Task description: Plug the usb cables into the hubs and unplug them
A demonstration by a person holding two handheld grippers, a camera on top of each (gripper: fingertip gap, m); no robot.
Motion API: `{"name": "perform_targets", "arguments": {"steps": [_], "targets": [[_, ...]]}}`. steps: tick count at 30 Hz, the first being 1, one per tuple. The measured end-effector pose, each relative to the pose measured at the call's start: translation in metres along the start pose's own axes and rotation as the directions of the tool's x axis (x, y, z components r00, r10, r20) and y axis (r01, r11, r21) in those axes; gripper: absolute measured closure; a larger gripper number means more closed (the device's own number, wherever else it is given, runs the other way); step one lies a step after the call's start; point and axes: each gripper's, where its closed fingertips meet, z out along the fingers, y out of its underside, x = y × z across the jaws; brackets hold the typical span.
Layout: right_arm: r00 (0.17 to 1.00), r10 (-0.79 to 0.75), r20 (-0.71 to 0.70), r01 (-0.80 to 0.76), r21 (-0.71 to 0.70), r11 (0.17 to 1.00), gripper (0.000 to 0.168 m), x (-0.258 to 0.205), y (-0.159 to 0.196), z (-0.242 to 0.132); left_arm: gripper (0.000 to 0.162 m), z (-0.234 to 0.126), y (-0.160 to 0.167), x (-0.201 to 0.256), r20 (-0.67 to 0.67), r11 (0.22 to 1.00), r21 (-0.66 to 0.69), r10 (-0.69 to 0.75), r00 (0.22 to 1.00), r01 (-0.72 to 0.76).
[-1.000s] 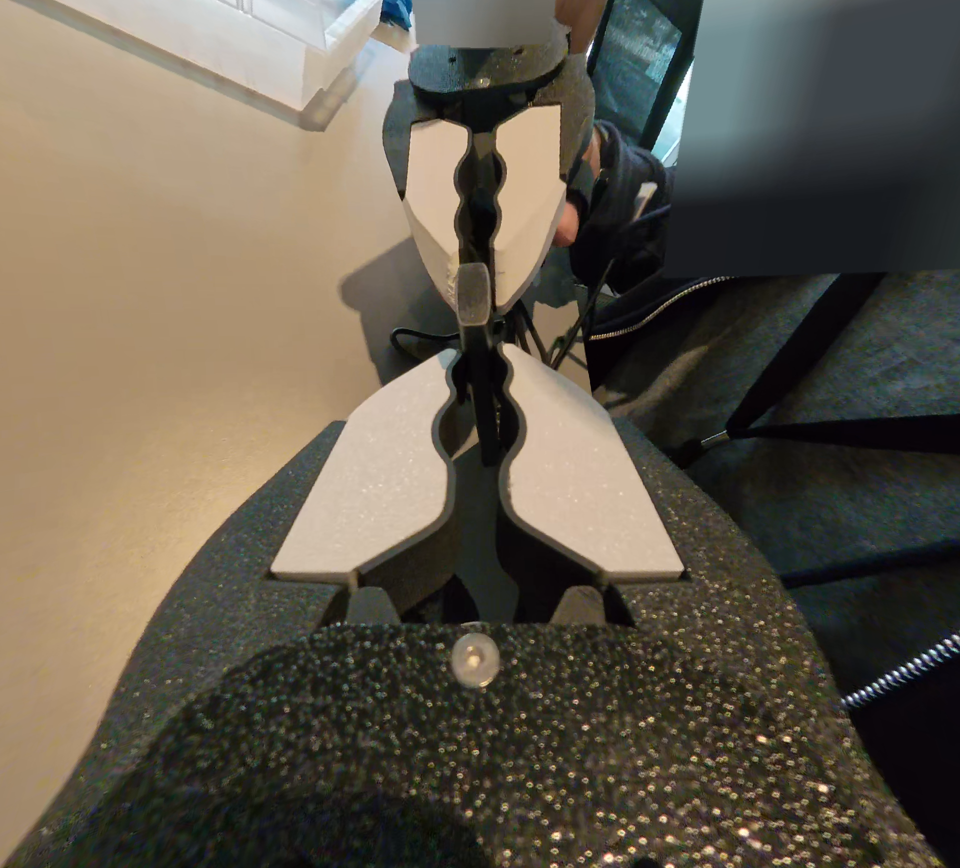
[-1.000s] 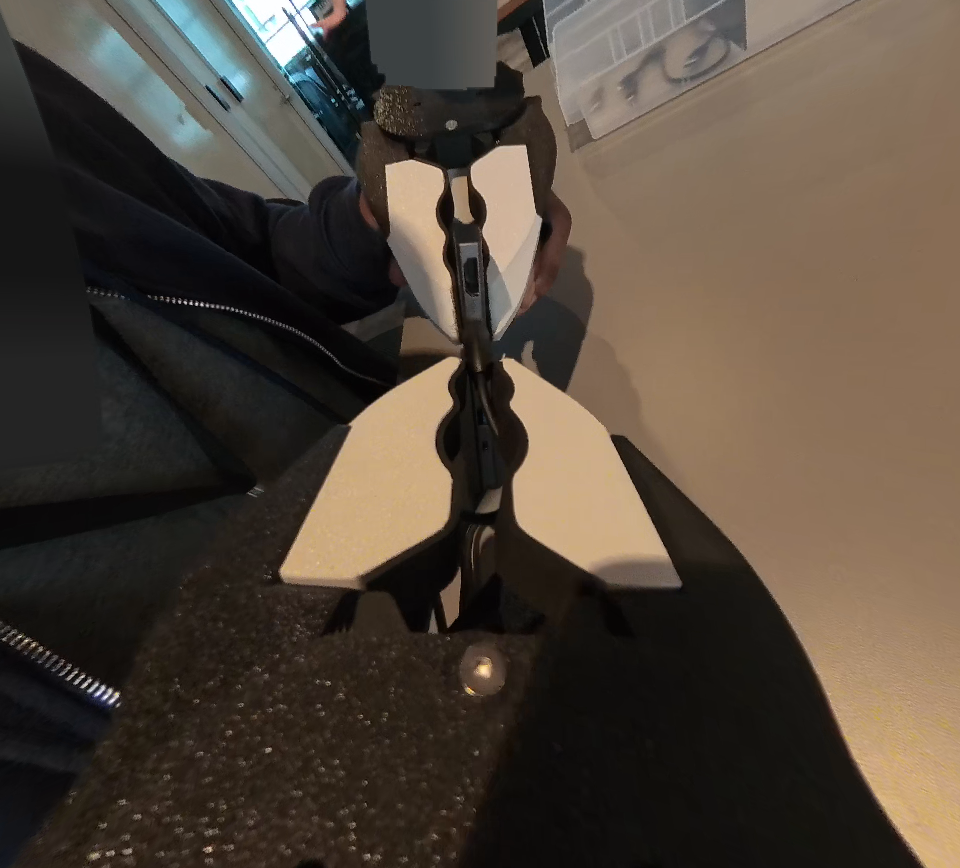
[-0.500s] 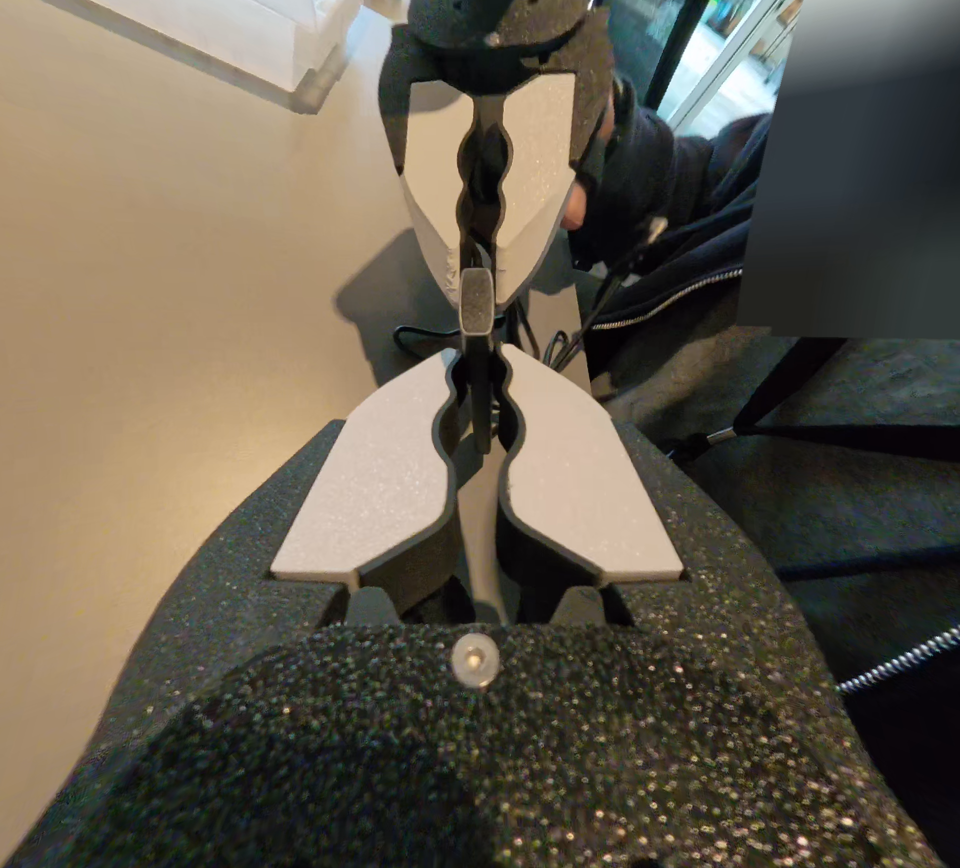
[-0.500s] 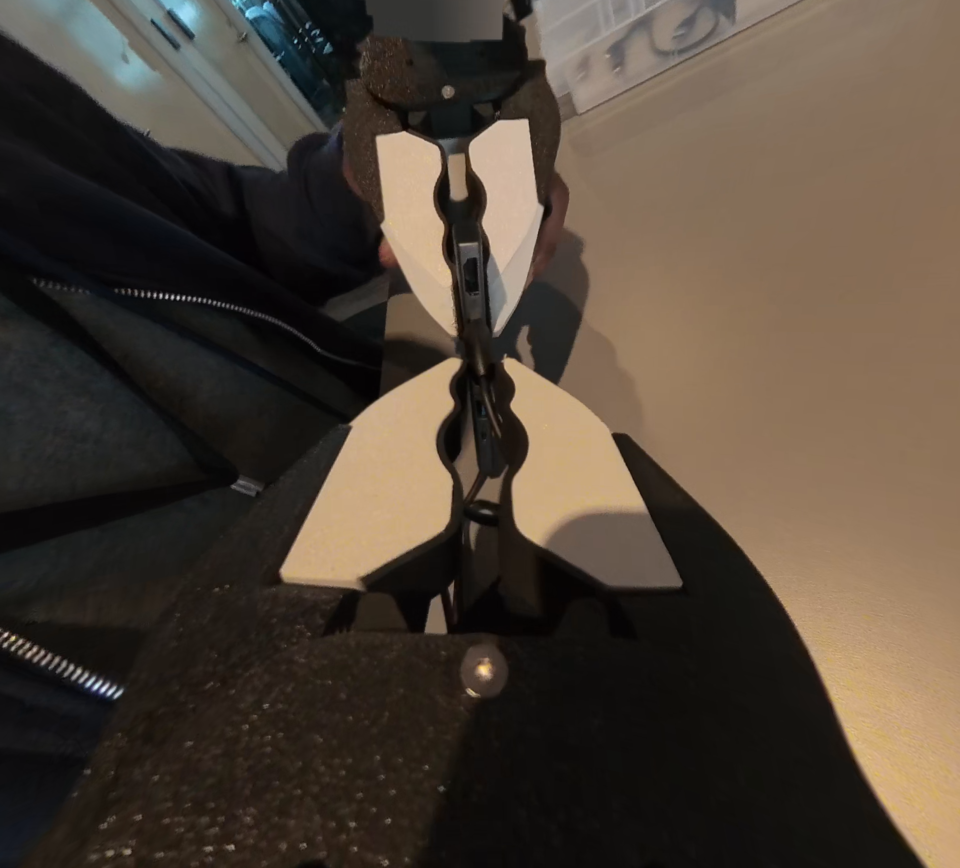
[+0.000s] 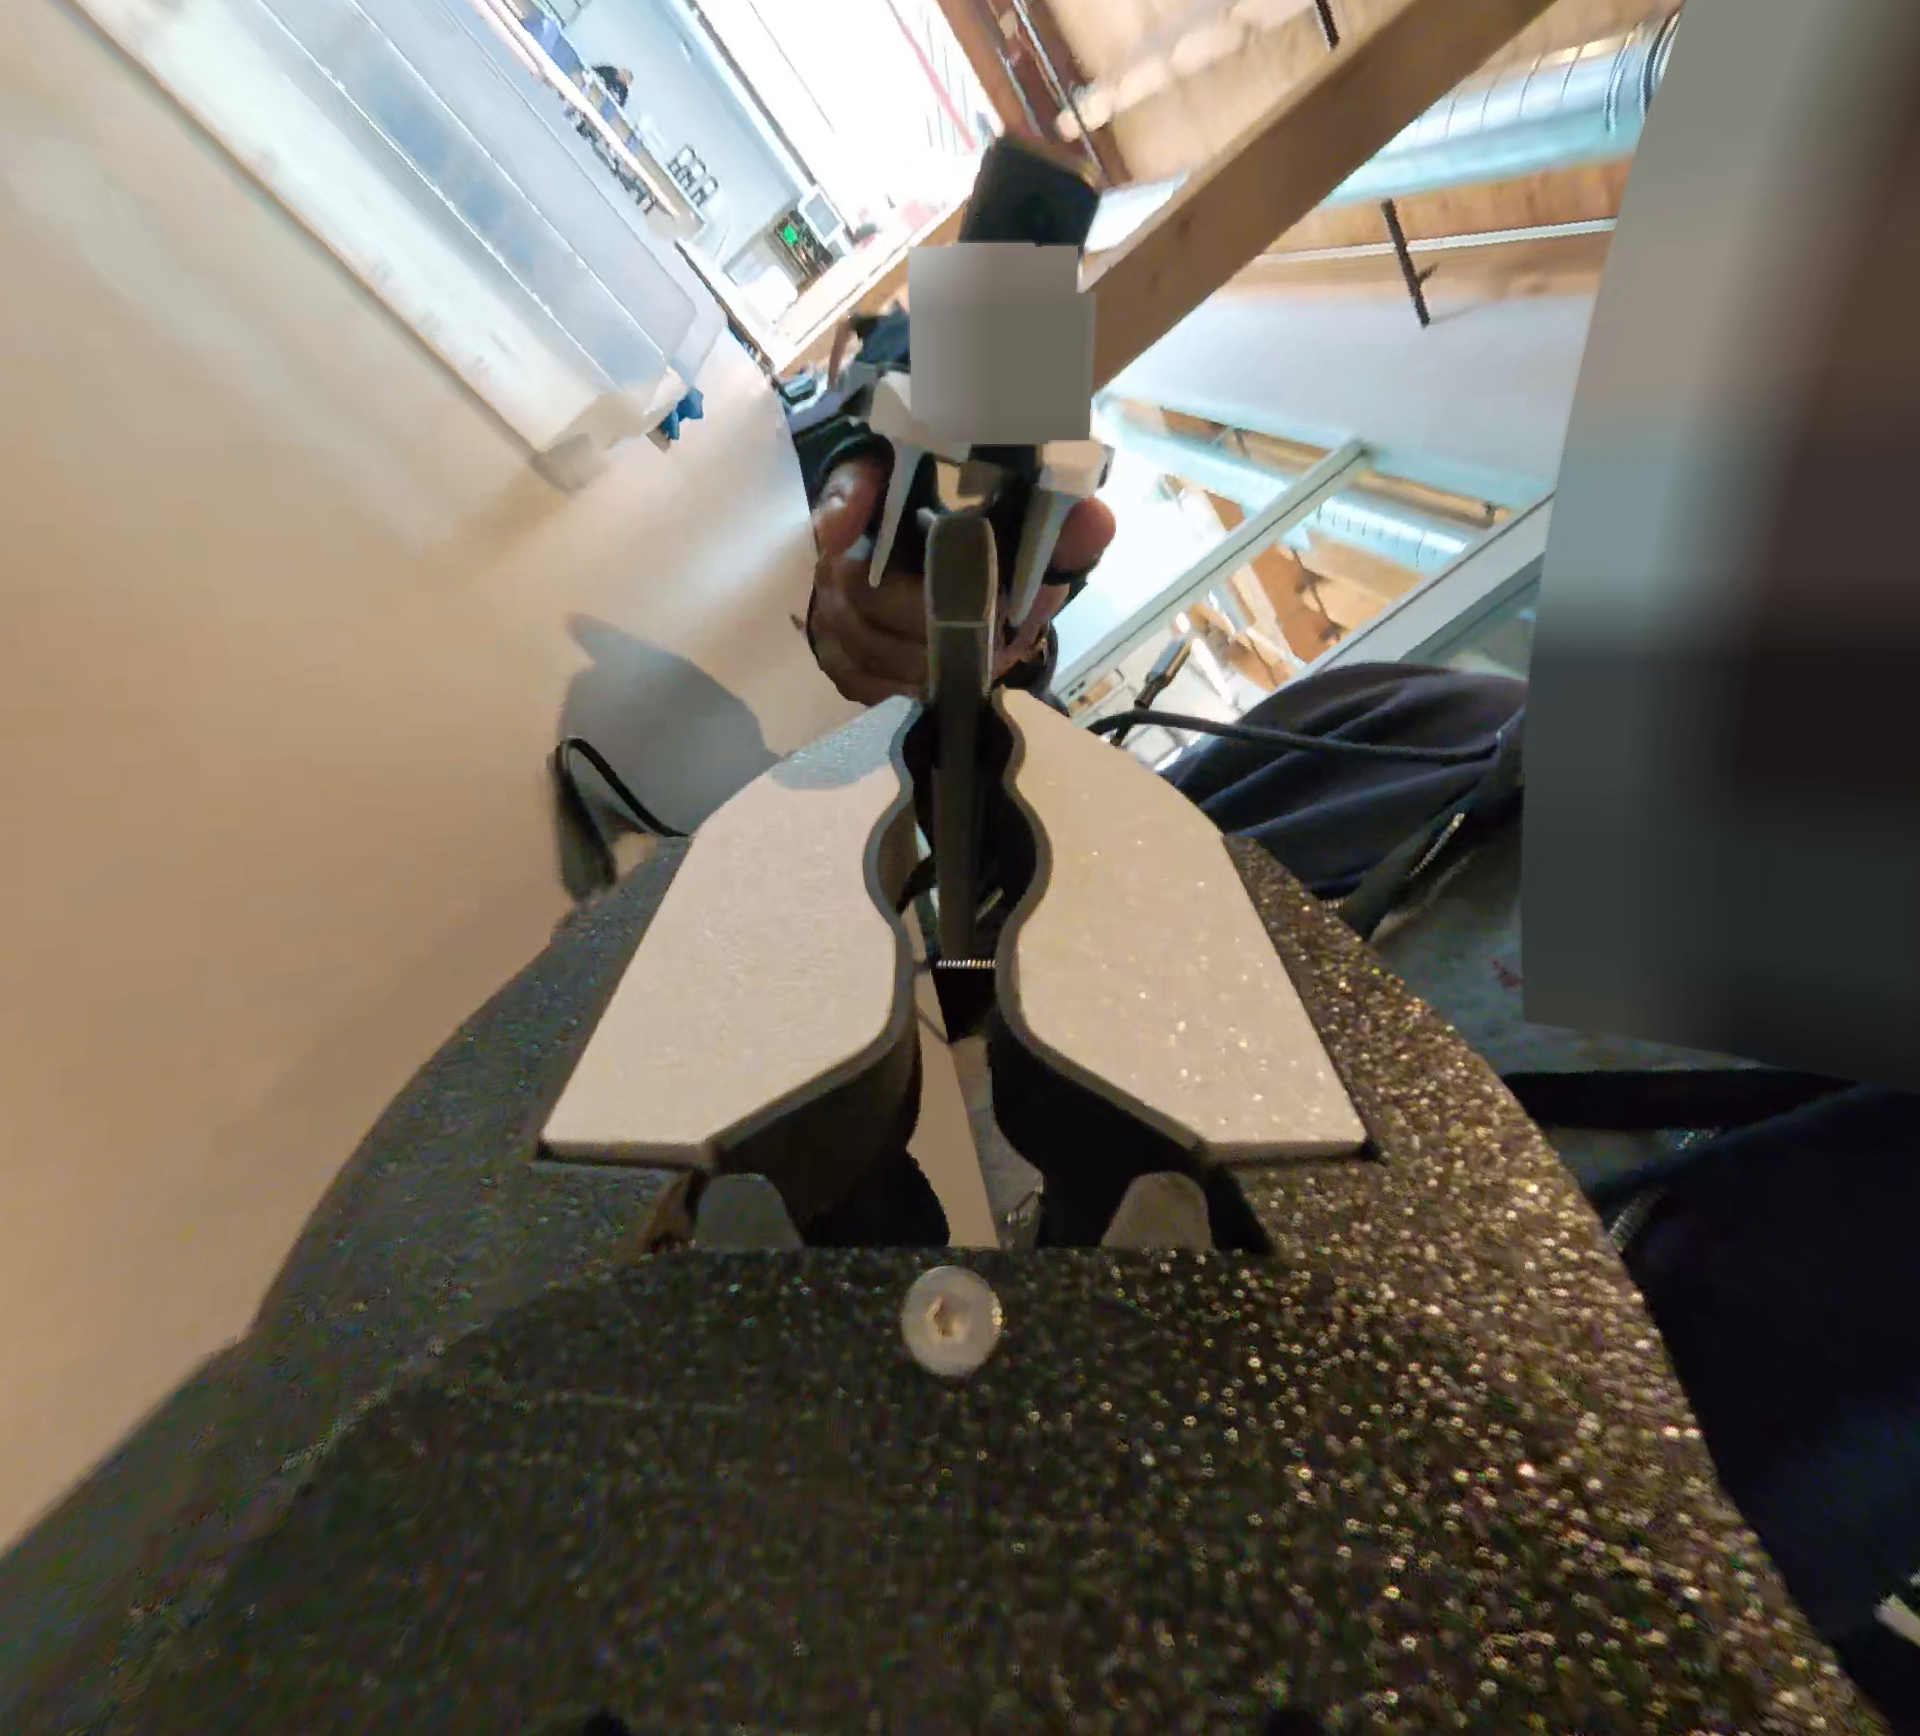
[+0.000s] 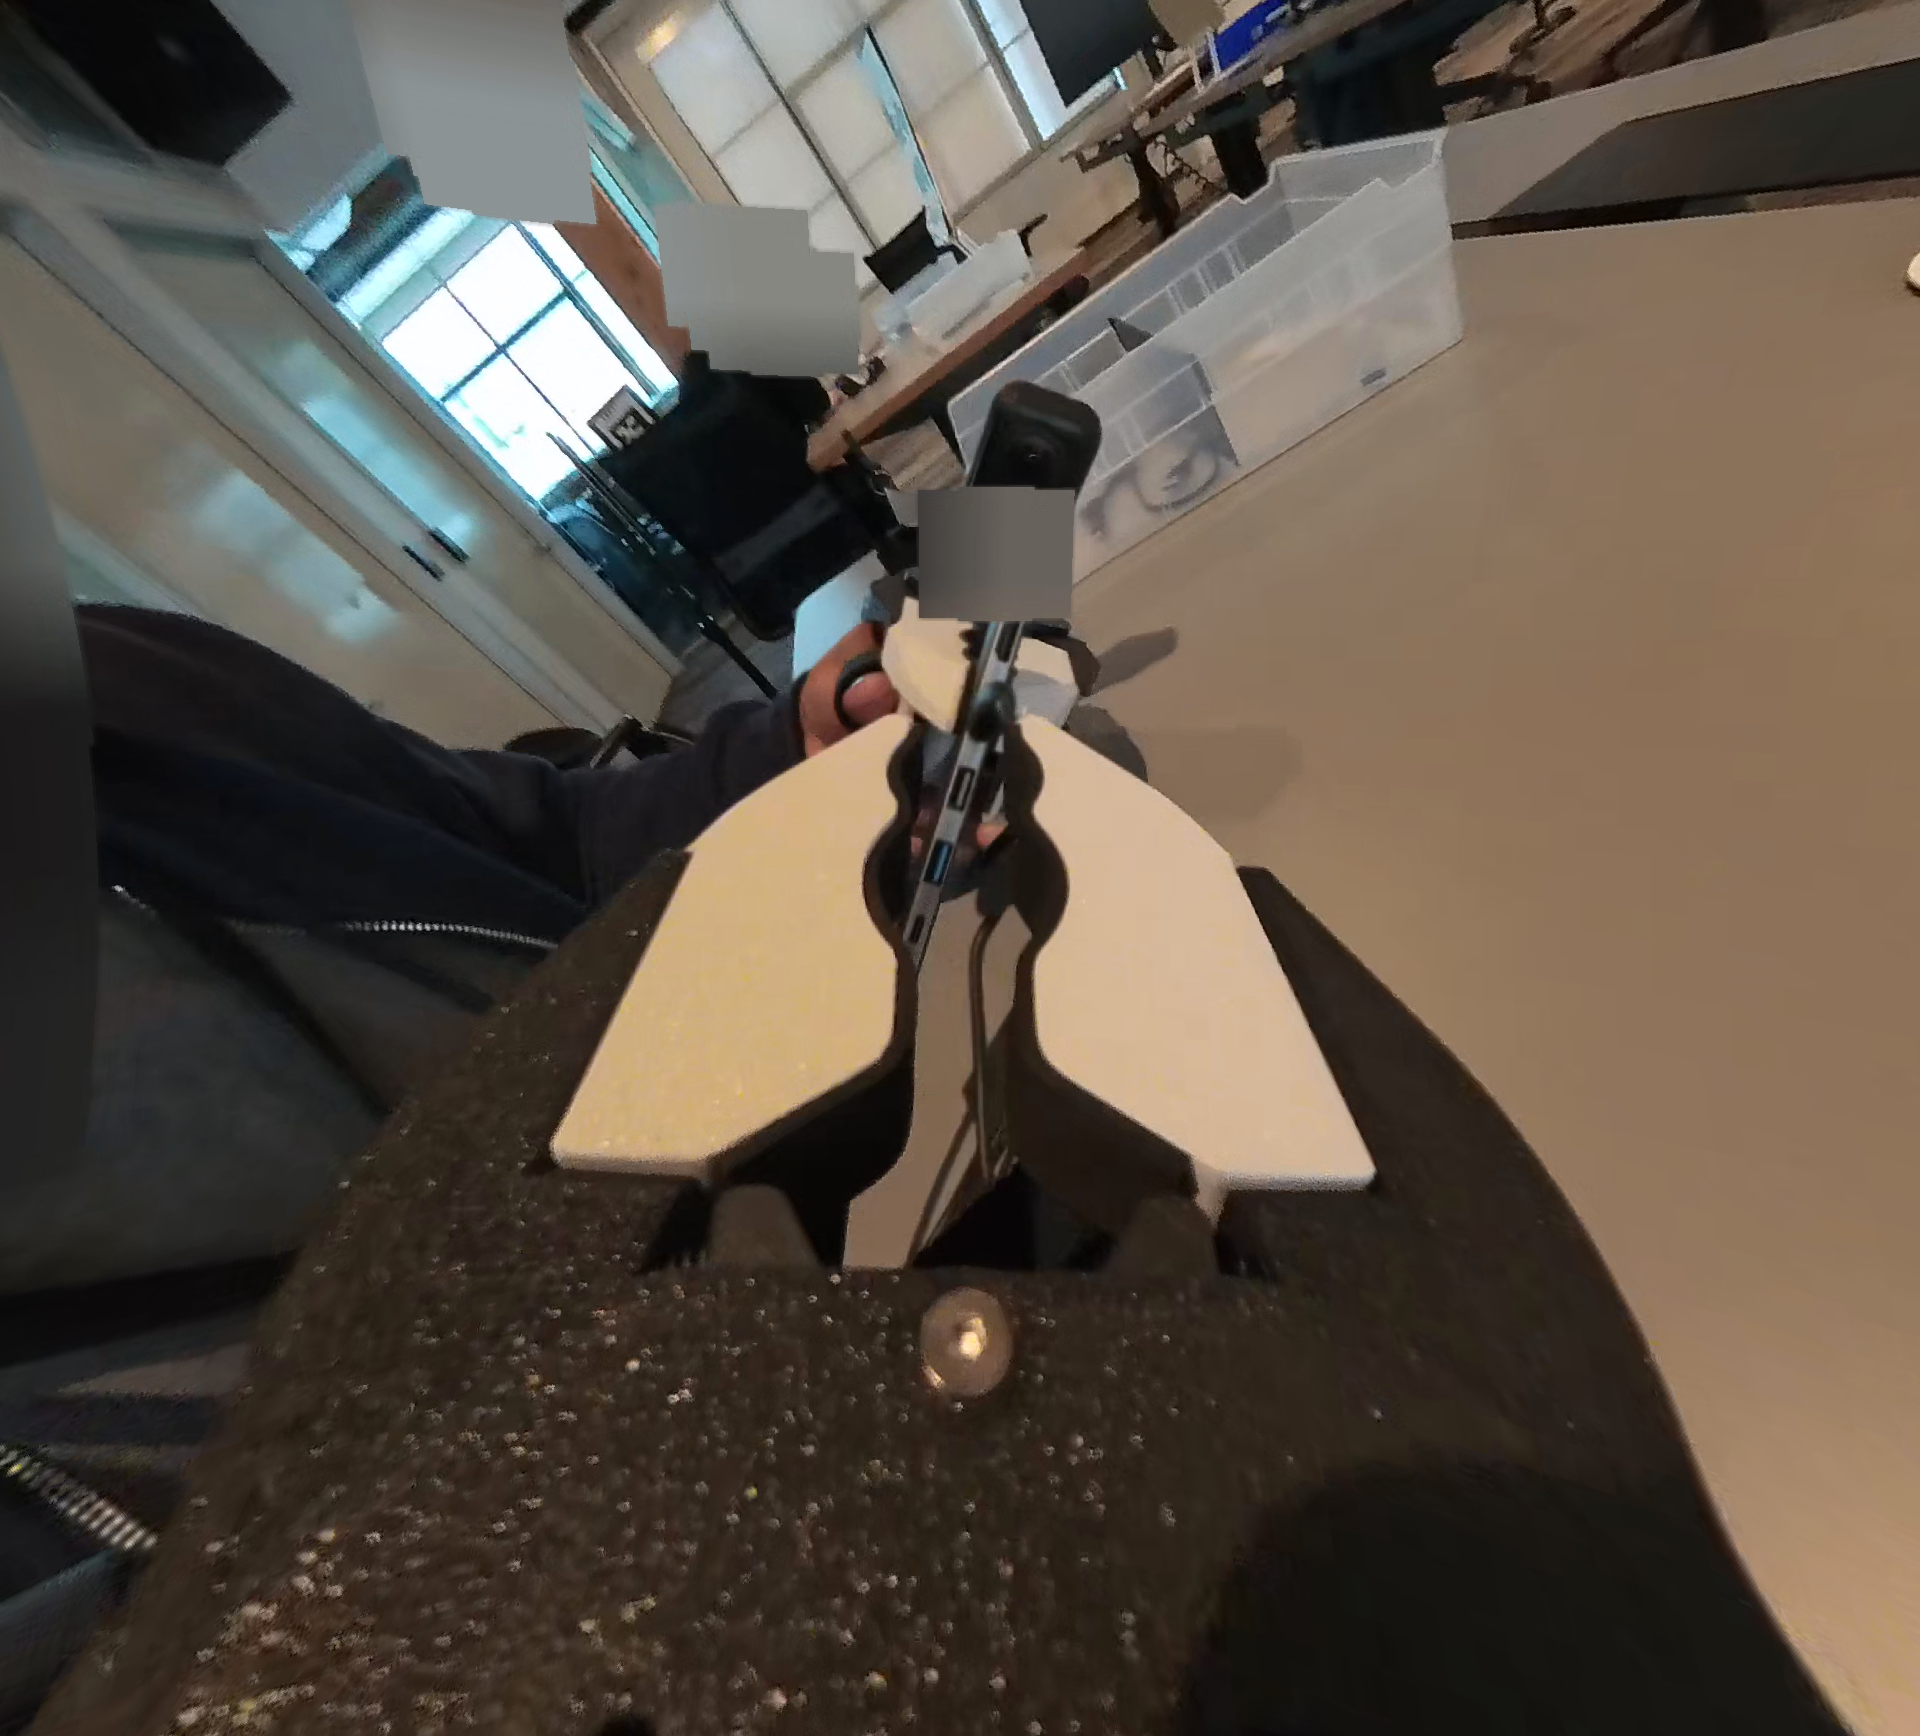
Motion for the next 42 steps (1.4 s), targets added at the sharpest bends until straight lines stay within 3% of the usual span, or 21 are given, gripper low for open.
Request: {"name": "perform_targets", "arguments": {"steps": [6,13,19,24,37,42], "targets": [[0.985,-0.17,-0.022,0.165,-0.147,0.975,0.154,-0.018,0.011,0.009,0.152,-0.005,-0.015,-0.001,0.018,0.994,0.112,-0.002,1.0,-0.001],[0.961,-0.277,-0.011,0.255,-0.357,0.899,0.153,-0.024,0.044,0.036,0.152,0.005,-0.021,0.015,0.11,0.979,0.035,0.194,0.975,-0.199],[0.957,-0.287,-0.037,0.262,-0.31,0.914,0.155,-0.024,0.036,0.045,0.152,0.013,-0.026,0.034,0.15,0.937,-0.033,0.349,0.925,-0.348],[0.944,-0.32,-0.084,0.286,-0.28,0.916,0.155,-0.021,0.03,0.044,0.152,0.013,-0.031,0.038,0.159,0.925,-0.004,0.377,0.913,-0.381],[0.936,-0.349,-0.049,0.32,-0.293,0.901,0.158,-0.023,0.032,0.047,0.151,0.028,-0.033,0.05,0.102,0.891,0.027,0.449,0.888,-0.453],[0.928,-0.361,-0.09,0.331,-0.245,0.911,0.159,-0.018,0.004,0.029,0.129,0.016,-0.046,0.056,0.058,0.897,0.157,0.409,0.911,-0.413]]}}
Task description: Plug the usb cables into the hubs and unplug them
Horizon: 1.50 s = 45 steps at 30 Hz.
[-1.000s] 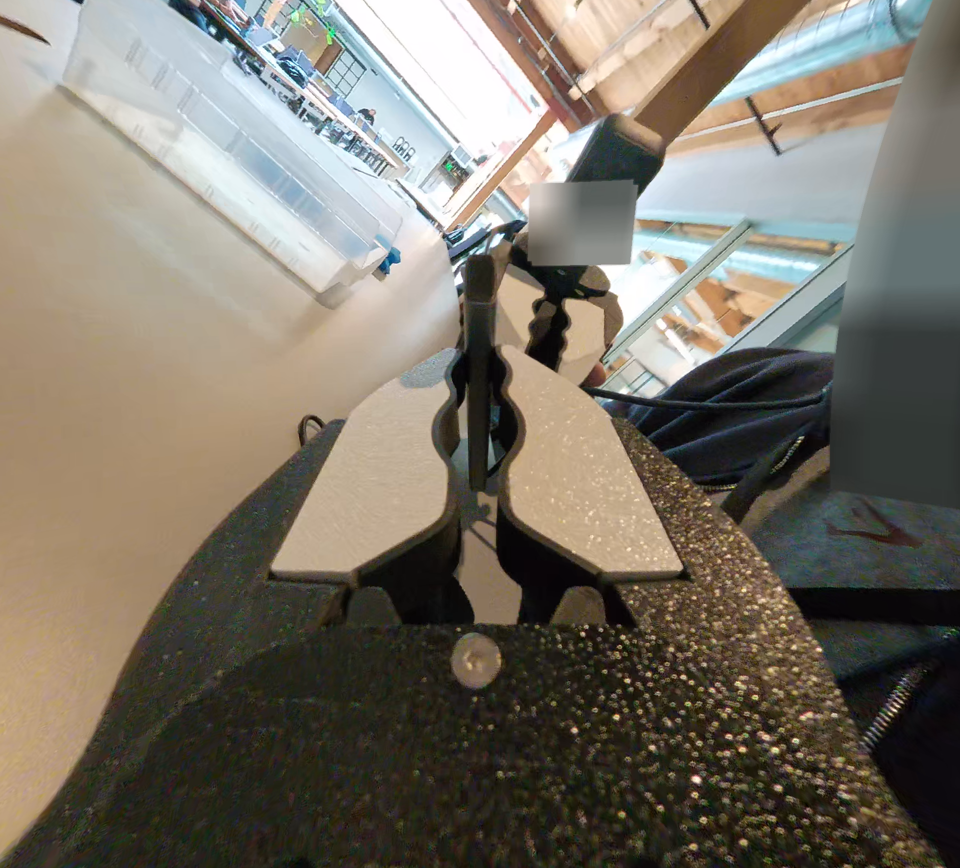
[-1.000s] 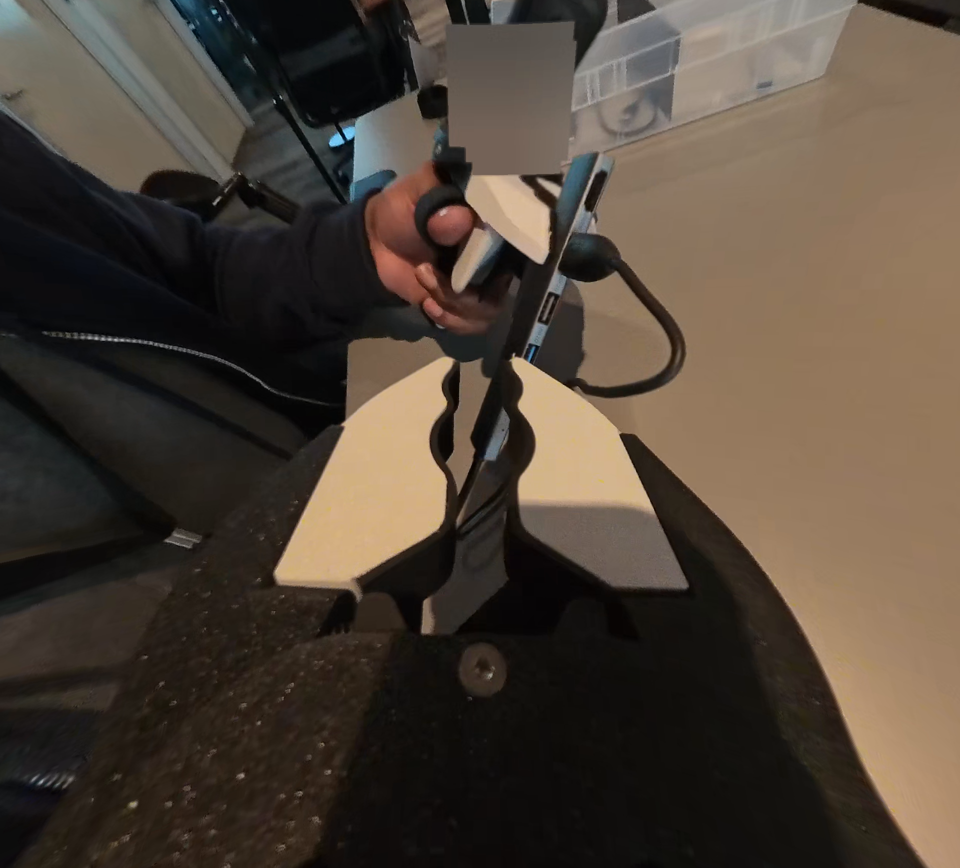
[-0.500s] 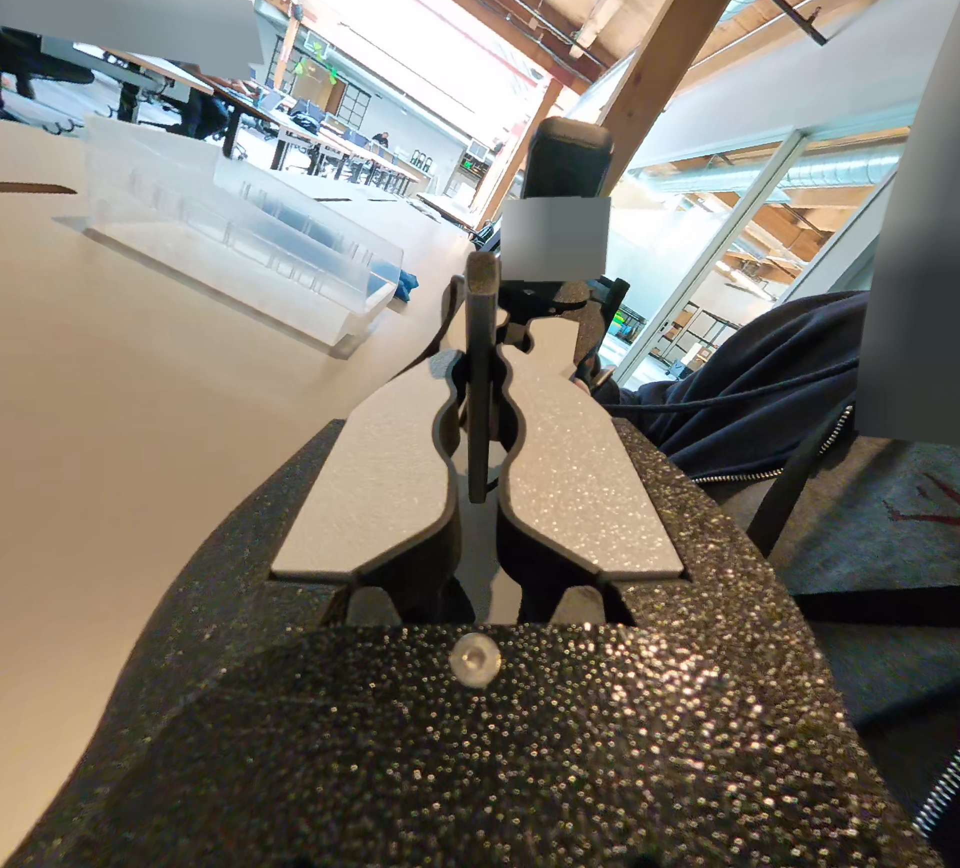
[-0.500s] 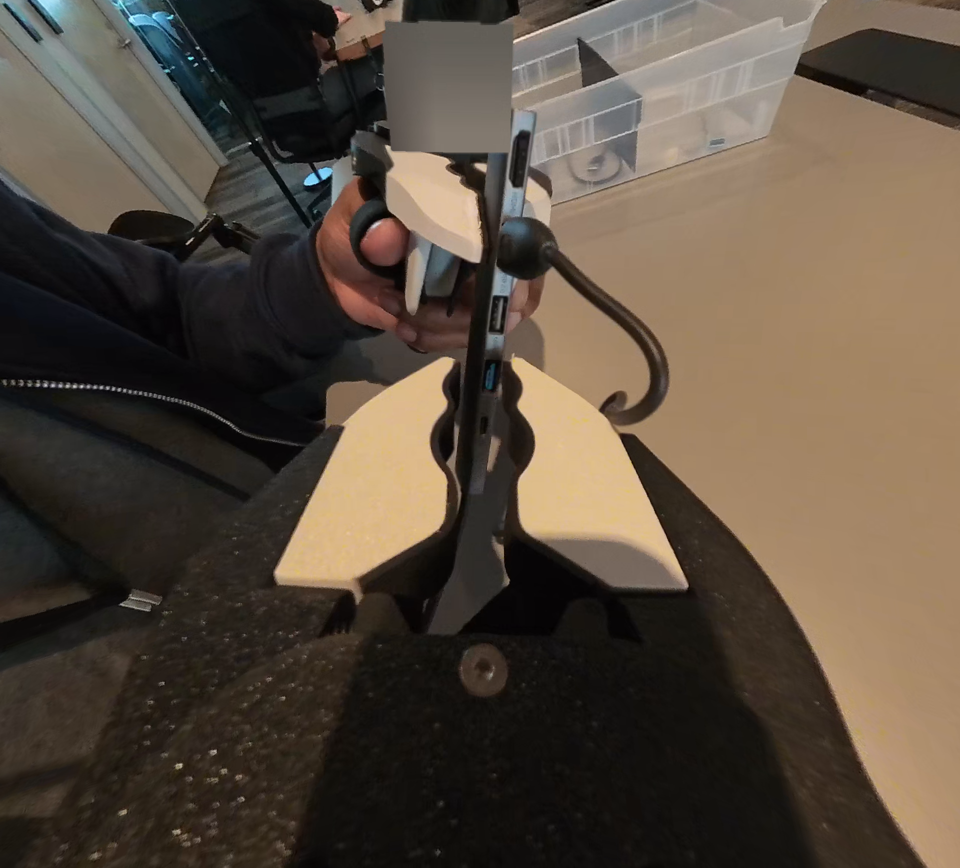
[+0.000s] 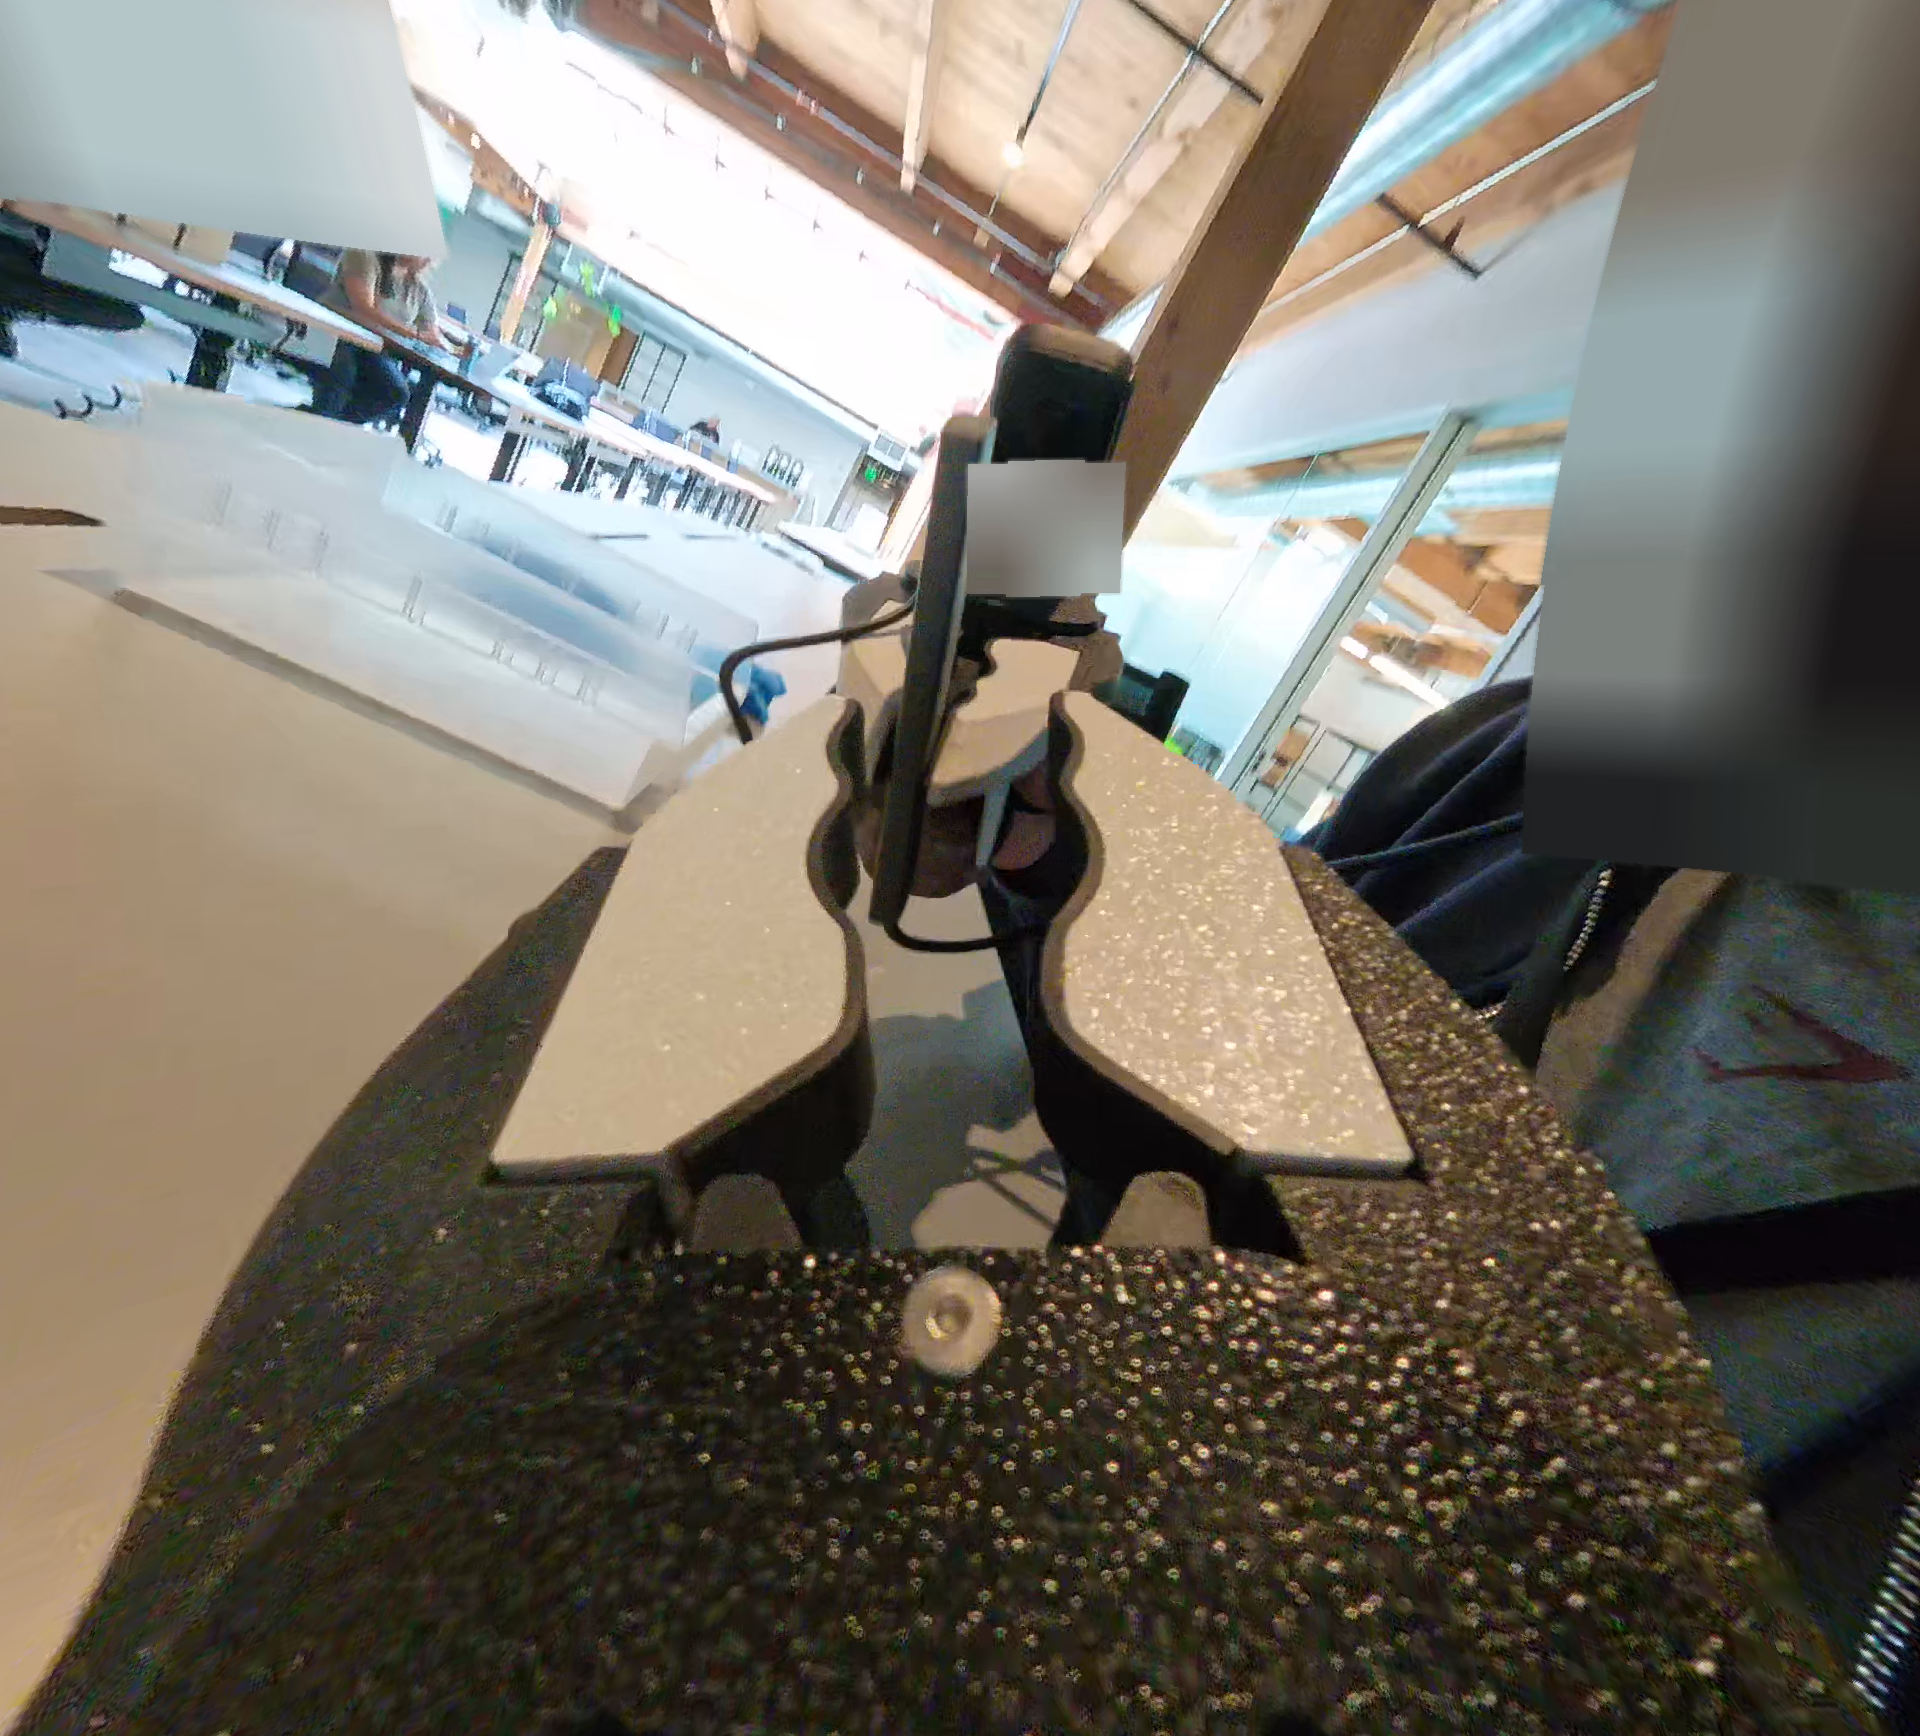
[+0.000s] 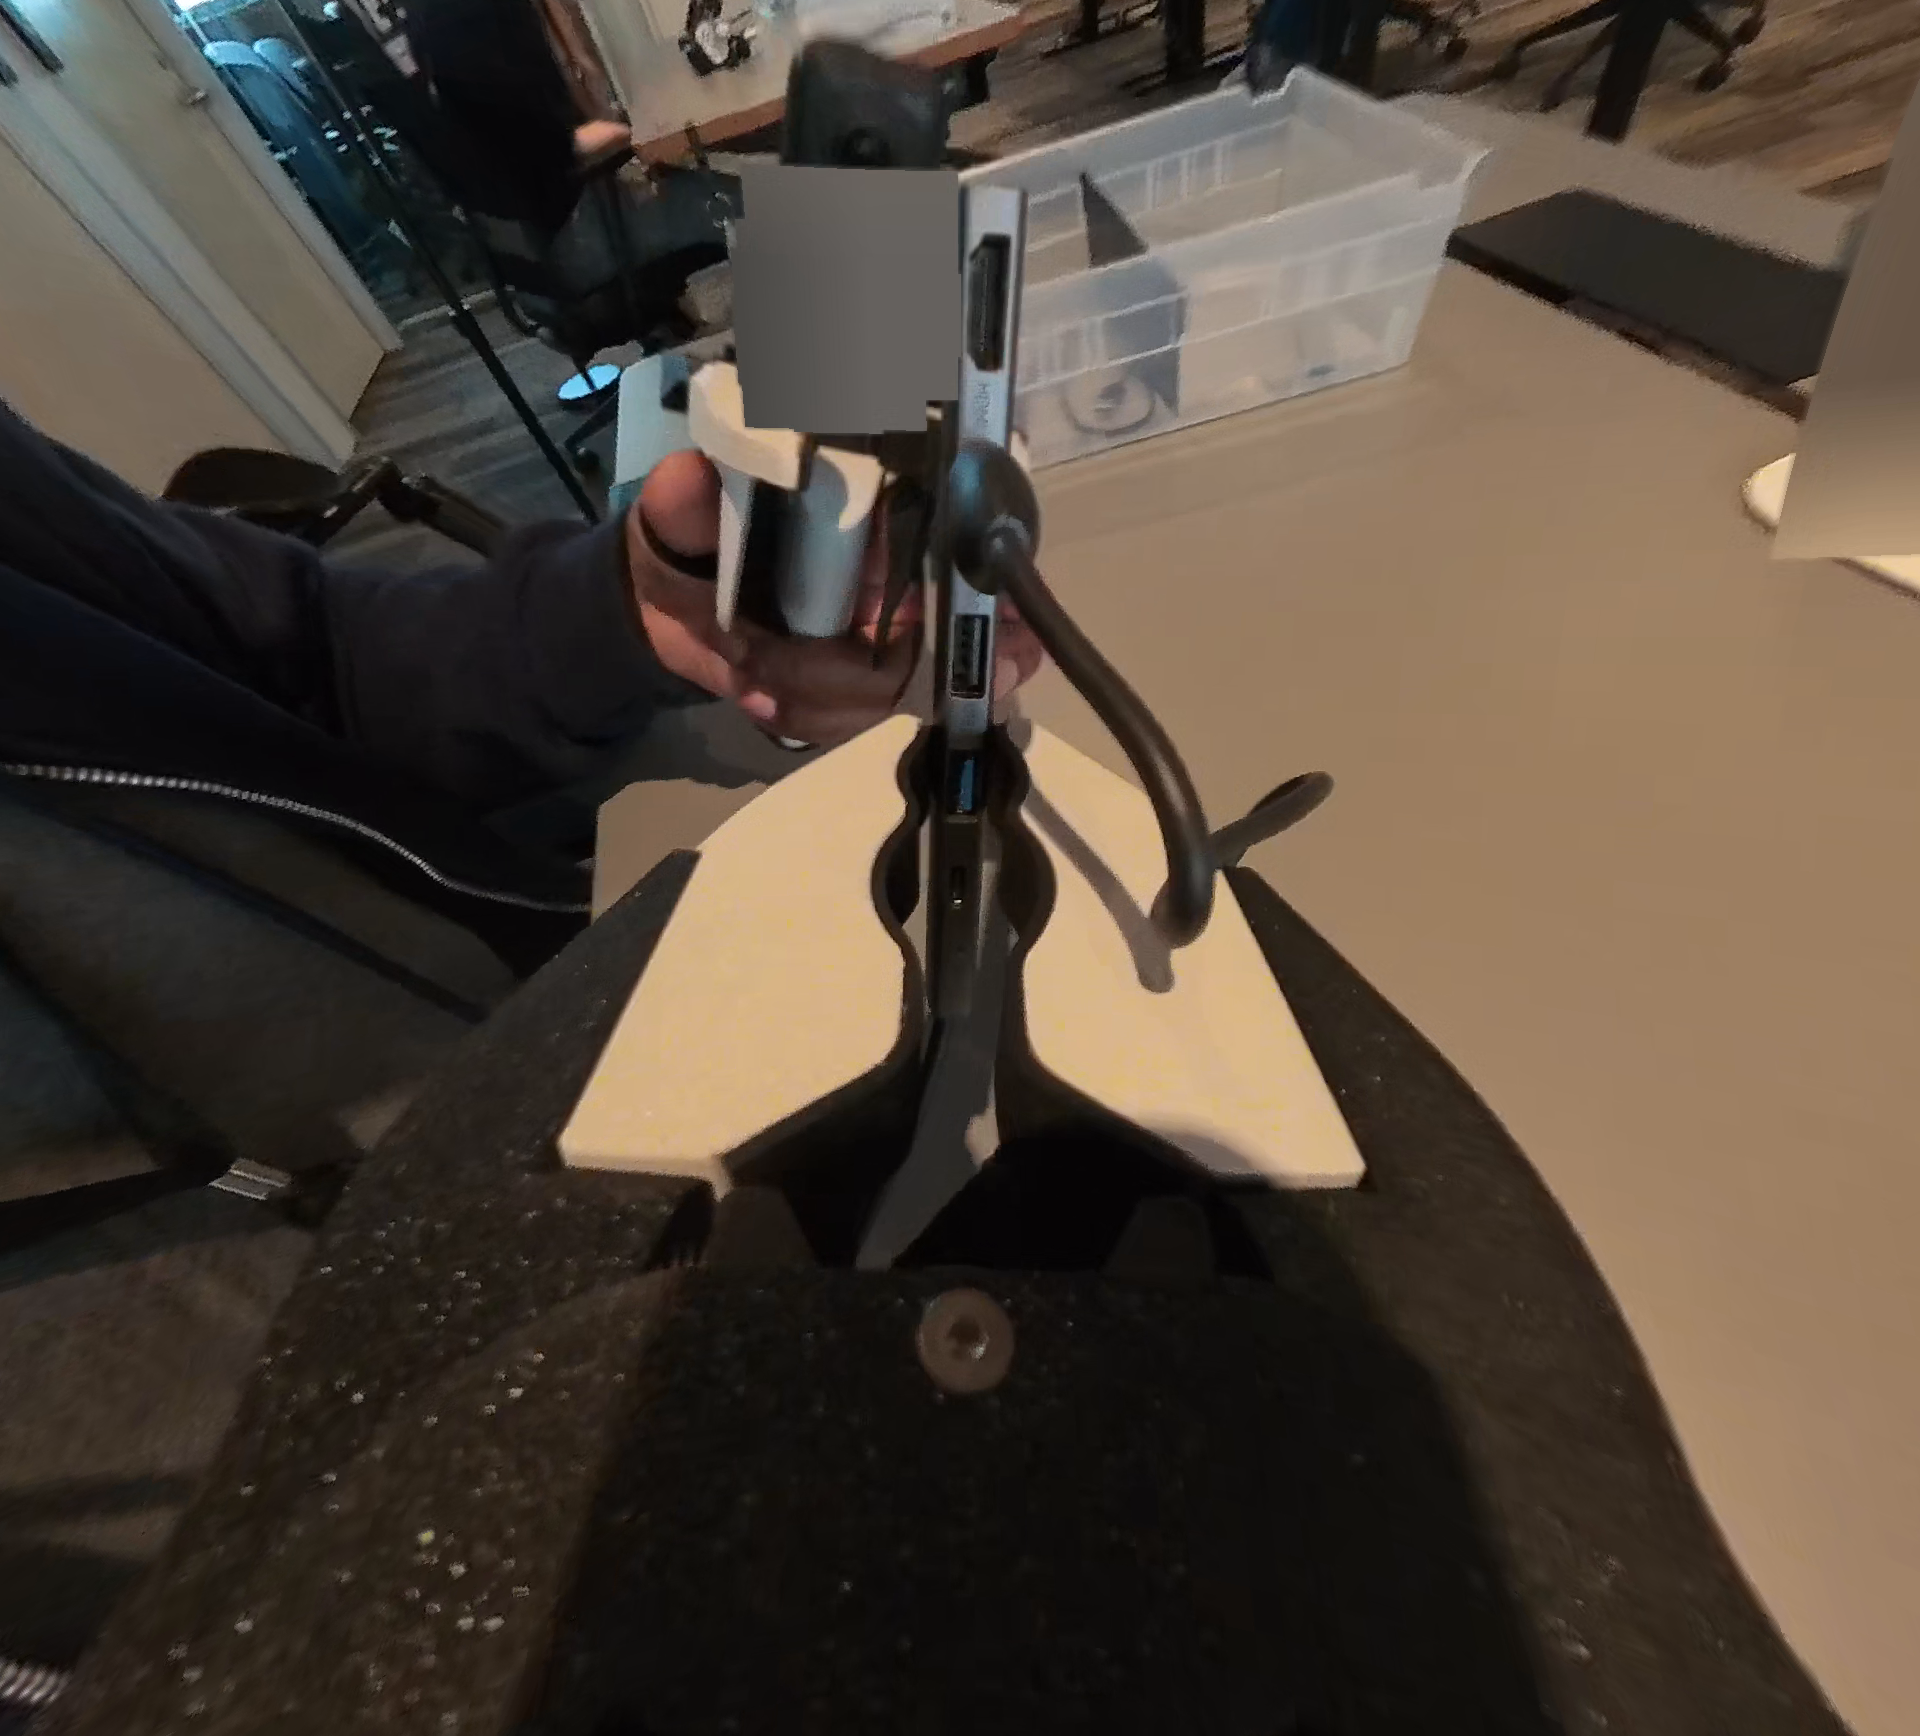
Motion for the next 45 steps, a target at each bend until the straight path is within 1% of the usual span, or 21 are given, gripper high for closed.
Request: {"name": "perform_targets", "arguments": {"steps": [4,8,10,15,17,19,20,22,25,28,31,35,38,41,45], "targets": [[0.994,-0.057,-0.088,0.061,0.044,0.997,0.159,0.019,-0.029,-0.032,0.13,-0.016,-0.006,-0.015,0.024,0.997,0.062,-0.038,0.999,0.037],[0.956,-0.161,-0.245,0.176,0.04,0.984,0.159,0.045,-0.076,-0.088,0.133,-0.028,0.0,-0.03,0.064,0.996,0.068,-0.065,0.996,0.06],[0.915,-0.218,-0.339,0.237,0.017,0.971,0.159,0.06,-0.107,-0.124,0.136,-0.031,0.003,-0.032,0.064,0.995,0.069,-0.071,0.995,0.066],[0.768,-0.339,-0.544,0.332,-0.114,0.936,0.159,0.101,-0.189,-0.211,0.137,-0.031,0.007,-0.033,0.062,0.996,0.055,-0.071,0.996,0.067],[0.713,-0.343,-0.611,0.319,-0.153,0.935,0.159,0.125,-0.209,-0.239,0.137,-0.029,0.007,-0.031,0.056,0.997,0.046,-0.064,0.996,0.061],[0.676,-0.319,-0.664,0.273,-0.177,0.946,0.159,0.156,-0.21,-0.258,0.138,-0.027,0.009,-0.029,0.058,0.999,0.03,-0.044,0.997,0.042],[0.655,-0.305,-0.692,0.24,-0.192,0.952,0.159,0.174,-0.202,-0.265,0.138,-0.027,0.01,-0.029,0.065,0.999,0.02,-0.032,0.997,0.031],[0.616,-0.274,-0.739,0.159,-0.224,0.962,0.159,0.212,-0.169,-0.273,0.138,-0.027,0.013,-0.03,0.079,1.0,0.006,-0.016,0.997,0.016],[0.59,-0.195,-0.784,0.009,-0.236,0.972,0.159,0.263,-0.095,-0.273,0.139,-0.03,0.015,-0.034,0.108,1.0,0.0,-0.011,0.994,0.011],[0.545,-0.136,-0.827,-0.125,-0.24,0.963,0.159,0.303,-0.024,-0.272,0.141,-0.03,0.018,-0.038,0.122,1.0,-0.007,-0.016,0.992,0.017],[0.502,-0.12,-0.856,-0.215,-0.258,0.942,0.159,0.328,0.028,-0.271,0.141,-0.028,0.022,-0.04,0.132,0.999,-0.029,-0.008,0.991,0.012],[0.47,-0.15,-0.87,-0.278,-0.307,0.91,0.159,0.344,0.066,-0.266,0.142,-0.026,0.026,-0.042,0.137,0.999,-0.045,-0.011,0.99,0.017],[0.472,-0.183,-0.863,-0.323,-0.362,0.874,0.159,0.35,0.085,-0.262,0.142,-0.027,0.026,-0.045,0.148,0.999,-0.039,-0.024,0.989,0.03],[0.503,-0.213,-0.837,-0.41,-0.448,0.794,0.158,0.348,0.11,-0.261,0.142,-0.03,0.023,-0.048,0.164,0.999,-0.018,-0.037,0.986,0.041],[0.561,-0.206,-0.802,-0.477,-0.517,0.711,0.141,0.337,0.127,-0.258,0.142,-0.032,0.021,-0.048,0.167,0.999,-0.006,-0.039,0.985,0.041]]}}
